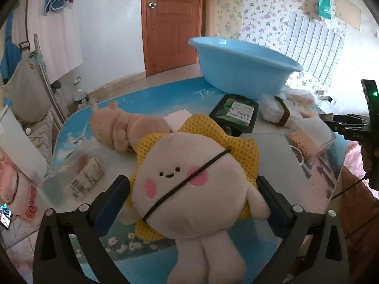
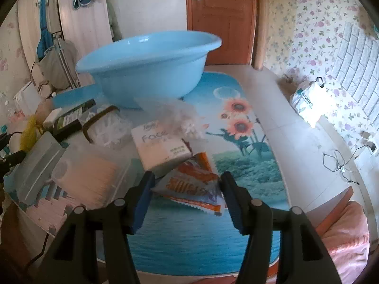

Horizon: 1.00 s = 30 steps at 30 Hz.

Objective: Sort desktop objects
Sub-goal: 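Lift the plush toy and snack packet toward the blue basin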

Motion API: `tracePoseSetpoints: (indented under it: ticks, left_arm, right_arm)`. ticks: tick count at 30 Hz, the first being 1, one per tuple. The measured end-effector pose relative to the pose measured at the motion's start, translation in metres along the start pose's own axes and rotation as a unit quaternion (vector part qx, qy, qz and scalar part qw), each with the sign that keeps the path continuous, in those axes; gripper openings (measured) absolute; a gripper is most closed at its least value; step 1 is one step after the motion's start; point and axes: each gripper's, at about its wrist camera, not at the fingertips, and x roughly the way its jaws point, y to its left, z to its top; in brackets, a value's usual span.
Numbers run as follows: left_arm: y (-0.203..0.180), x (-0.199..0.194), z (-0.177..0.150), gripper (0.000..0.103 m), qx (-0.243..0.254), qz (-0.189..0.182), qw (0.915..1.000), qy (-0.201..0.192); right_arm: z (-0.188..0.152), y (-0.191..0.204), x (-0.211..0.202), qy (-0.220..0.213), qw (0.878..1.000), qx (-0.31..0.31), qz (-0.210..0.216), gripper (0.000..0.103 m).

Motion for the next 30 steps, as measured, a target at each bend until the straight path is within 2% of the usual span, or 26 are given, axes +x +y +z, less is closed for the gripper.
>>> tracePoseSetpoints:
  ticks: [2, 5, 11, 14, 17, 23, 30]
  left_arm:
    - [-0.001, 0.002, -0.001, 0.103, 0.0, -0.004, 1.0, -0.002]
    - [-0.001, -0.003, 0.0, 0.088, -0.004, -0.012, 0.9999, -0.011]
    - [0.0, -0.024, 0.007, 0.087, -0.014, -0.019, 0.9993, -0.031]
    - [-0.003, -0.047, 0.016, 0.087, -0.015, -0.035, 0.9973, -0.062]
    - [-0.009, -0.057, 0.027, 0.088, -0.008, -0.03, 0.9965, -0.077]
    - [-0.018, -0.057, 0.05, 0.088, -0.006, -0.034, 0.9954, -0.089]
    - [-0.035, -0.052, 0.074, 0.088, 0.004, -0.059, 0.993, -0.102]
  right_arm:
    - [-0.001, 0.0, 0.0, -0.003, 1.0, 0.0, -0.001, 0.057]
    - [0.0, -0.004, -0.002, -0.004, 1.0, 0.008, 0.004, 0.053]
    - [0.007, -0.009, -0.017, -0.024, 0.999, 0.021, 0.015, 0.051]
    - [0.014, -0.007, -0.029, -0.044, 0.999, 0.02, 0.013, 0.051]
    - [0.022, -0.005, -0.039, -0.059, 0.998, 0.021, 0.019, 0.051]
    - [0.041, 0.005, -0.057, -0.093, 0.995, 0.01, 0.038, 0.051]
    - [0.061, 0.016, -0.062, -0.113, 0.992, -0.008, 0.057, 0.051]
